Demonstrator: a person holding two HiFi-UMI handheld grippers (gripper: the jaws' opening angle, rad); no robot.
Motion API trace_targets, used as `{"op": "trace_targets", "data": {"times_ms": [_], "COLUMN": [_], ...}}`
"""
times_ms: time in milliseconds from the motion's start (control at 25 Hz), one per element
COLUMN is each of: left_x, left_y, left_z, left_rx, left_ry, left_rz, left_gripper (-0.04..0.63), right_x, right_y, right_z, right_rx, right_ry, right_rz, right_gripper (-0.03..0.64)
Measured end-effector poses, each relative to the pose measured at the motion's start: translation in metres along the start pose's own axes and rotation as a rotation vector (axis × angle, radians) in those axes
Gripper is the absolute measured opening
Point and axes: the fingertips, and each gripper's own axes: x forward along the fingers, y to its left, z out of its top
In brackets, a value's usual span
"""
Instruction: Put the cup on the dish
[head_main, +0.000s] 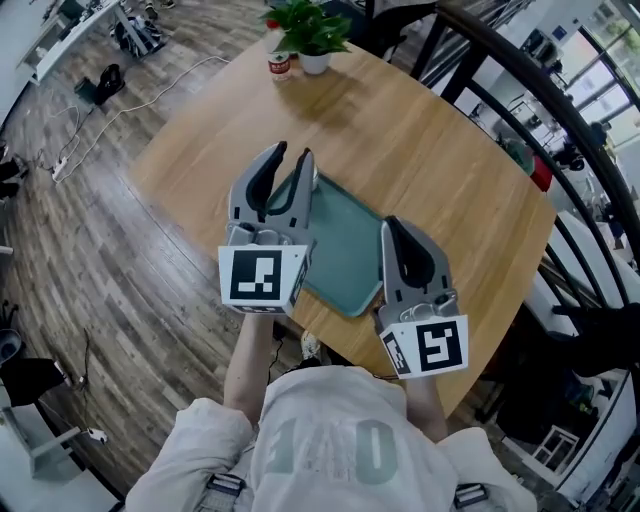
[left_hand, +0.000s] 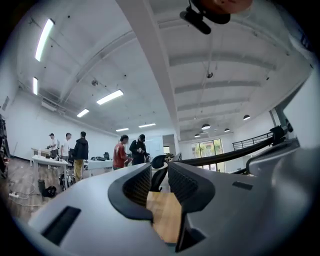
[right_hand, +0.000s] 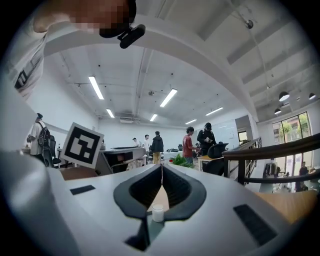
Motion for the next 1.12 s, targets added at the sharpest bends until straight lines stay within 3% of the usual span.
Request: {"op": "trace_targets", "data": {"times_ms": [80, 240, 600, 1120], "left_x": [-0.020, -0.061, -0.120, -0.129], "left_y": [-0.004, -0.008, -0.012, -0.018], "left_z": [0.025, 0.056, 0.058, 0.054], "left_rx": [0.012, 0.017, 0.076, 0.036], "left_ry": [-0.045, -0.094, -0.072, -0.058], "left_rz": [0.012, 0.011, 0.052, 0.049], "left_gripper": [0.066, 0.013, 0.009, 0.009], "right_x": [-0.006, -0.014, -0.027, -0.039], "right_y": [0.006, 0.023, 0.053, 0.057], "right_z": [0.009, 0.024, 0.038, 0.037], "right_rx": [-0.004, -0.005, -0.053, -0.101], "right_ry": [-0.025, -0.075, -0.116, -0.095], "right_rz": [0.007, 0.021, 0.054, 0.047], "right_gripper": [0.020, 0.020, 0.020, 0.018]}}
